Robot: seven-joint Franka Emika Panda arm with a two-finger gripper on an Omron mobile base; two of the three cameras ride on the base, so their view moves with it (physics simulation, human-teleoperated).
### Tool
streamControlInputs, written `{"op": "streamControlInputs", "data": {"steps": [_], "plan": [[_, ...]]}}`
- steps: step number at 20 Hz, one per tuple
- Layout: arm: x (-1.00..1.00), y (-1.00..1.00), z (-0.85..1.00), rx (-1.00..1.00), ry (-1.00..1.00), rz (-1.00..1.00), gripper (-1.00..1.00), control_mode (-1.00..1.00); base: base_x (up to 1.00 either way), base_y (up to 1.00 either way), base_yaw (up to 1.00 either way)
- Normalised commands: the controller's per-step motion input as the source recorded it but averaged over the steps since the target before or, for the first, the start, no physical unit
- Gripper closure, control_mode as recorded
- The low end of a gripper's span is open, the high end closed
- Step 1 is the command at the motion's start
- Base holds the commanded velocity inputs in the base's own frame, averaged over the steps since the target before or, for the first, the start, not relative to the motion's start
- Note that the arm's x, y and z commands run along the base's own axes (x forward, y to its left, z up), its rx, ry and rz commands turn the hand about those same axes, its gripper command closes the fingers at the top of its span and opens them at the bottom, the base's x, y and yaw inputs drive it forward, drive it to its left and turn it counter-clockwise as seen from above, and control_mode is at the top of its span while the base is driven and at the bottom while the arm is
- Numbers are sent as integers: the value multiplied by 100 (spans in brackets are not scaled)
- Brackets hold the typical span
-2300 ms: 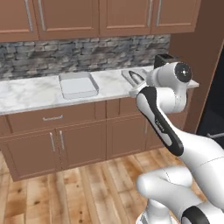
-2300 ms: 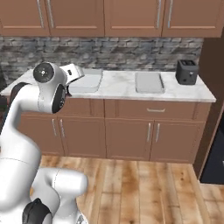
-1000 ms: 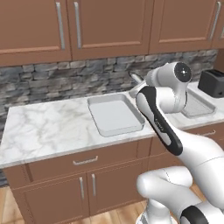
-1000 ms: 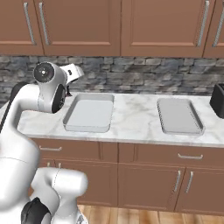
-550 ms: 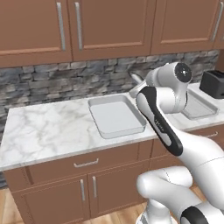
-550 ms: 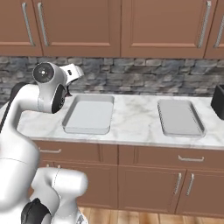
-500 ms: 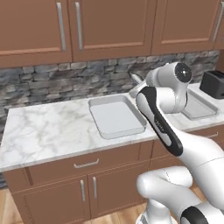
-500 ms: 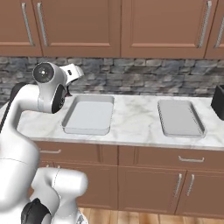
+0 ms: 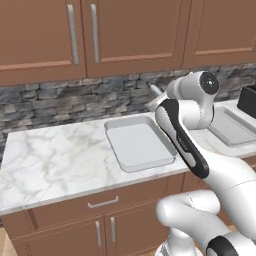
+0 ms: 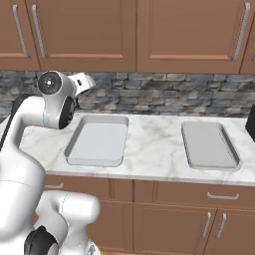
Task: Place one tomato and one fish in each tupperware on the nearby counter, to pack two identical lunches.
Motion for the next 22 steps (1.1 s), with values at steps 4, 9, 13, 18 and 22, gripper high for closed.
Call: {"op": "streamControlInputs", "data": {"steps": [4,9,13,18,22], "plan": [[0,0,0,0,0,0,100,100,48,21,0],[0,0,0,0,0,0,100,100,51,20,0],[0,0,0,0,0,0,100,100,41,16,0],[0,0,-18,0,0,0,100,-100,4,3,0],[-3,0,-44,0,0,-2,100,-100,0,0,0]]}}
